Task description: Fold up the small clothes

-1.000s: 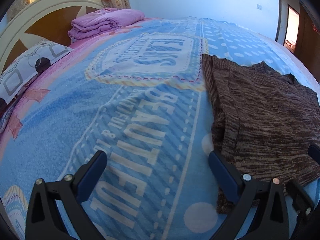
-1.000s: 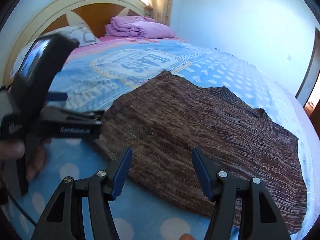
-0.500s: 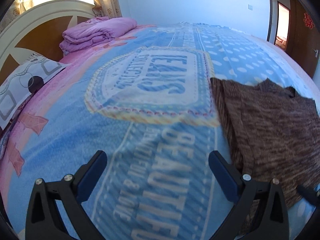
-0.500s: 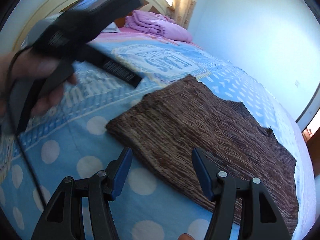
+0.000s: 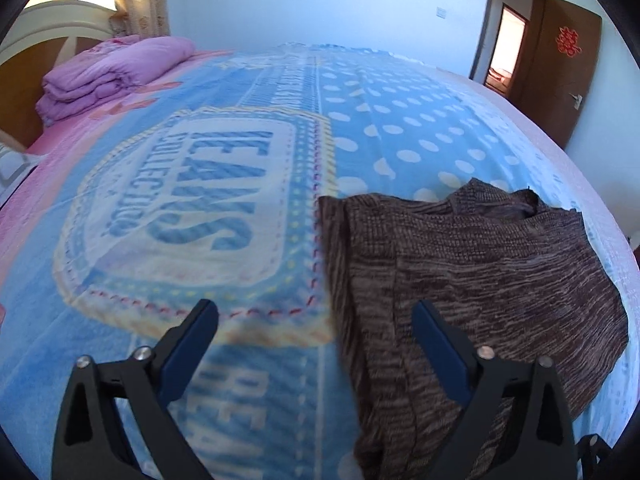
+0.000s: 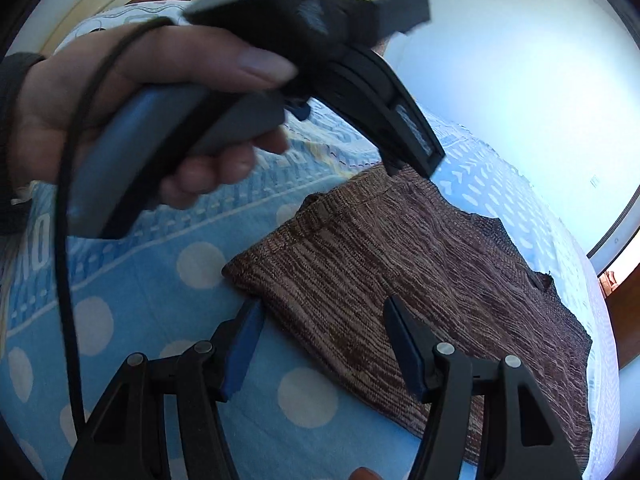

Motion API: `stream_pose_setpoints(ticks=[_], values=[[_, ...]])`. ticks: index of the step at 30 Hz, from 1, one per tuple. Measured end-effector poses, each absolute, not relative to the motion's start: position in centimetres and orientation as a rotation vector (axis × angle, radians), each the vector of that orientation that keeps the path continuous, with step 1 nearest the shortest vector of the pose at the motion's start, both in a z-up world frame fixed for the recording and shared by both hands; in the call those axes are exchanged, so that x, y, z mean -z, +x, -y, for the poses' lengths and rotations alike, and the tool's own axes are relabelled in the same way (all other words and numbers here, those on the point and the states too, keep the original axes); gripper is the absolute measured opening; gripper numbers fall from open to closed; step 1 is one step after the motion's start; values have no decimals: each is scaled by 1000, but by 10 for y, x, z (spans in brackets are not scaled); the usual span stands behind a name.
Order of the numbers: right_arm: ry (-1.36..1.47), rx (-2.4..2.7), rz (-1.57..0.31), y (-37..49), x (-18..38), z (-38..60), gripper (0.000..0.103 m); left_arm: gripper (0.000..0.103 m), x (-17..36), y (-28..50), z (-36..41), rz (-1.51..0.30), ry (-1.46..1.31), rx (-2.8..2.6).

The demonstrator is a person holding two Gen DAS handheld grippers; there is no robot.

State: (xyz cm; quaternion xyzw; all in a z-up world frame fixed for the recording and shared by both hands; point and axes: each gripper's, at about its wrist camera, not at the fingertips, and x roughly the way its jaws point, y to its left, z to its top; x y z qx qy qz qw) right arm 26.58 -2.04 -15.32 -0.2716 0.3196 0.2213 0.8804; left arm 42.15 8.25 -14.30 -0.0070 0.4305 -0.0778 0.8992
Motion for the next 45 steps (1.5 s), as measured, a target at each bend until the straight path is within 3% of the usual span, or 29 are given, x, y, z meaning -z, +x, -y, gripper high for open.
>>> stream_pose_setpoints(ticks=[2, 7, 10, 12, 13, 14, 15, 16, 17, 45], values=[[-562, -459, -666, 268, 154, 19, 62, 85, 145, 431, -77, -903, -12, 181], [-556, -461, -668, 273, 156, 17, 59, 75, 151, 448, -68, -936, -28, 219], [-550, -475, -669, 273, 156, 17, 47, 67, 163, 461, -66, -978, -73, 233], [-556, -484, -666, 272, 157, 15, 30, 65, 163, 462, -65, -960, -77, 230], [-560, -485, -664, 272, 158, 14, 26, 57, 163, 463, -64, -960, -85, 233], [-561, -485, -665, 272, 159, 14, 17, 39, 163, 463, -64, -959, -102, 247], [-558, -485, -668, 272, 159, 14, 12, 29, 162, 463, -65, -962, -126, 274], [-547, -489, -673, 271, 158, 14, 11, 20, 161, 461, -62, -968, -133, 286], [-523, -499, -681, 274, 157, 18, 11, 18, 159, 462, -59, -968, -120, 281], [-94, -584, -685, 298, 139, 83, 8, 13, 145, 468, -83, -996, -323, 388]])
